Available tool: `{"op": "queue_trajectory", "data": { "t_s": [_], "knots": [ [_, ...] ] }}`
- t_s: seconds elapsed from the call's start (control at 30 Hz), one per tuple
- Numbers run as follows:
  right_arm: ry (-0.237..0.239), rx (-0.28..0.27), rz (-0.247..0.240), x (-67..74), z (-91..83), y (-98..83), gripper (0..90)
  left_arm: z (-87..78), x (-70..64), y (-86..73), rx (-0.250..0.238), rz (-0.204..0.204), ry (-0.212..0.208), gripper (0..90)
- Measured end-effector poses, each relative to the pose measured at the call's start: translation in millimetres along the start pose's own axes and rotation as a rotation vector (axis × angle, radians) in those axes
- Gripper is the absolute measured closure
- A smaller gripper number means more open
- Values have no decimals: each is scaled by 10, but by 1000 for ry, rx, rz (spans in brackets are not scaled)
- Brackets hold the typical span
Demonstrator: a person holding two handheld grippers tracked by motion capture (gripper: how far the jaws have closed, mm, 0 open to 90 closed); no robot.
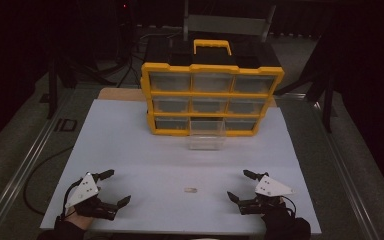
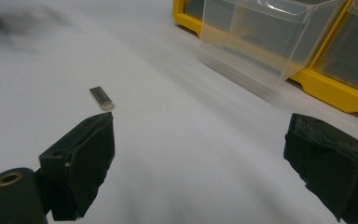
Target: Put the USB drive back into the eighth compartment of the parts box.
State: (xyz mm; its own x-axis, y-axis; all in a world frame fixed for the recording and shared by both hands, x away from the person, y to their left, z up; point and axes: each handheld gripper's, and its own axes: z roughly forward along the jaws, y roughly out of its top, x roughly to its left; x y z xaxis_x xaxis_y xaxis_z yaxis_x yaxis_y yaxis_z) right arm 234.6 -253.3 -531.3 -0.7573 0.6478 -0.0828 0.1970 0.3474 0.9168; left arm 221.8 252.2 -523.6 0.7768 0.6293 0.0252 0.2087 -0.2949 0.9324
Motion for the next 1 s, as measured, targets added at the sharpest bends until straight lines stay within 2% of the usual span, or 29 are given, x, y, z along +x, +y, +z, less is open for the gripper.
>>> {"op": "queue_trajectory", "data": {
  "t_s": [0.07, 0.53, 0.83, 1.0],
  "knots": [
    [3, 9, -2, 8, 16, -4, 90, 4, 4, 0, 2, -11, -8, 3],
    [-10, 9, -11, 19, 25, 6, 90, 11, -2, 4, 17, -15, -15, 3],
    [-12, 1, -8, 25, 25, 12, 90, 19, -3, 5, 15, -20, -13, 3],
    [-9, -3, -16, 42, 34, 20, 90, 16, 0, 14, 6, -36, -12, 3]
  ]
}}
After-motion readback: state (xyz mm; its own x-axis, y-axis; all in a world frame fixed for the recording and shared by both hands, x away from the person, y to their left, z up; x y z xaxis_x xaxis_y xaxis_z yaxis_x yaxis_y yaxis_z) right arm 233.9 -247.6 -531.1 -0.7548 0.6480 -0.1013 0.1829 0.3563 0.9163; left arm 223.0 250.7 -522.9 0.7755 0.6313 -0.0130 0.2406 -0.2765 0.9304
